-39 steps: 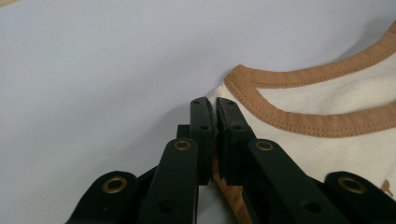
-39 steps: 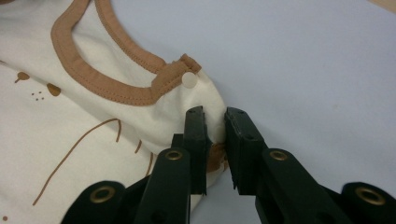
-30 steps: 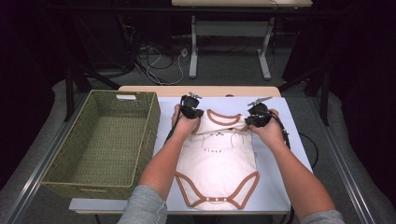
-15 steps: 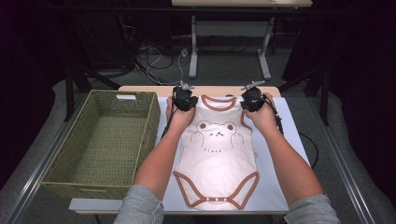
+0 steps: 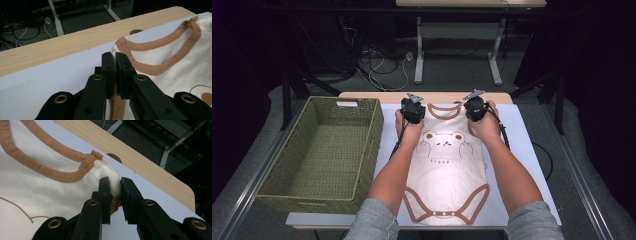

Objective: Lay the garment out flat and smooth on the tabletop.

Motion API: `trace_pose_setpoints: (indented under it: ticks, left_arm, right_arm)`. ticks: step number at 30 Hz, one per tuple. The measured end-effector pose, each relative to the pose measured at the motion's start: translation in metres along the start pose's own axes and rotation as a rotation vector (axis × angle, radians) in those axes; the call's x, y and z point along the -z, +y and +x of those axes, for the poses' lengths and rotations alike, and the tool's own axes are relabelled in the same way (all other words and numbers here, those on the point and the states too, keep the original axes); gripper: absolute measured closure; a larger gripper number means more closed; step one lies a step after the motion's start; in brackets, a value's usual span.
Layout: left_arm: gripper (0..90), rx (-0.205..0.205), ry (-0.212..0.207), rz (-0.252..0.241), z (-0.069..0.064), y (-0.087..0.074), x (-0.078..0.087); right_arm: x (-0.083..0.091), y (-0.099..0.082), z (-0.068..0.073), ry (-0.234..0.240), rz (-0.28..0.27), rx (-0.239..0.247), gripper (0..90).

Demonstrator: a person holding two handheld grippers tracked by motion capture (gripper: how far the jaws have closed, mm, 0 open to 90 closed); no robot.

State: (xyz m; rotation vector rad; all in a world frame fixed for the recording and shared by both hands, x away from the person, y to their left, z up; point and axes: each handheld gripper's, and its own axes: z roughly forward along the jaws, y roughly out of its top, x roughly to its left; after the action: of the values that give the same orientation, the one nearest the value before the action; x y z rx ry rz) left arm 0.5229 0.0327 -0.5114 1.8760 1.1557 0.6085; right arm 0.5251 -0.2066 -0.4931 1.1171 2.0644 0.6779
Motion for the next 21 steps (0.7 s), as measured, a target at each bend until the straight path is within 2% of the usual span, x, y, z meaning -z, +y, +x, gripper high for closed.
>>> trace_pose_setpoints:
  ticks: [4, 6, 8, 9, 11, 12, 13, 14, 19, 21]
  left_arm:
    - [86.3, 0.000, 0.015, -0.006, 0.002, -0.002, -0.002]
    - [86.3, 0.015, 0.020, -0.015, 0.002, -0.003, -0.003]
    - [85.6, 0.008, 0.022, -0.020, 0.003, -0.003, -0.003]
    - [83.7, 0.009, 0.026, -0.018, 0.003, -0.003, -0.004]
    - [72.3, 0.015, 0.045, -0.020, 0.004, -0.003, -0.004]
    - [72.3, 0.028, 0.045, -0.017, 0.004, -0.004, -0.005]
    - [65.0, 0.024, 0.044, -0.007, 0.005, -0.004, -0.005]
    - [65.0, 0.026, 0.044, 0.001, 0.006, -0.005, -0.006]
    - [52.8, 0.044, 0.029, 0.030, 0.010, -0.008, -0.006]
    - [50.3, 0.046, 0.025, 0.044, 0.011, -0.008, -0.004]
  right_arm:
    - [-0.002, 0.000, 0.002, -0.004, -0.002, -0.005, 78.7]
    - [-0.003, 0.000, 0.003, -0.008, -0.005, -0.007, 78.7]
    - [-0.004, 0.000, 0.003, -0.011, -0.007, -0.006, 78.3]
    - [-0.004, 0.000, 0.002, -0.017, -0.006, -0.005, 76.6]
    - [-0.007, 0.000, 0.000, -0.038, -0.005, -0.016, 63.8]
    - [-0.007, 0.000, 0.000, -0.038, -0.005, -0.016, 63.8]
    - [-0.008, -0.001, -0.001, -0.064, -0.002, 0.001, 57.3]
    - [-0.008, -0.001, -0.001, -0.064, -0.002, 0.001, 57.3]
    - [-0.006, -0.004, -0.002, -0.062, 0.016, 0.014, 52.7]
    - [-0.005, -0.006, -0.002, -0.049, 0.018, -0.001, 51.3]
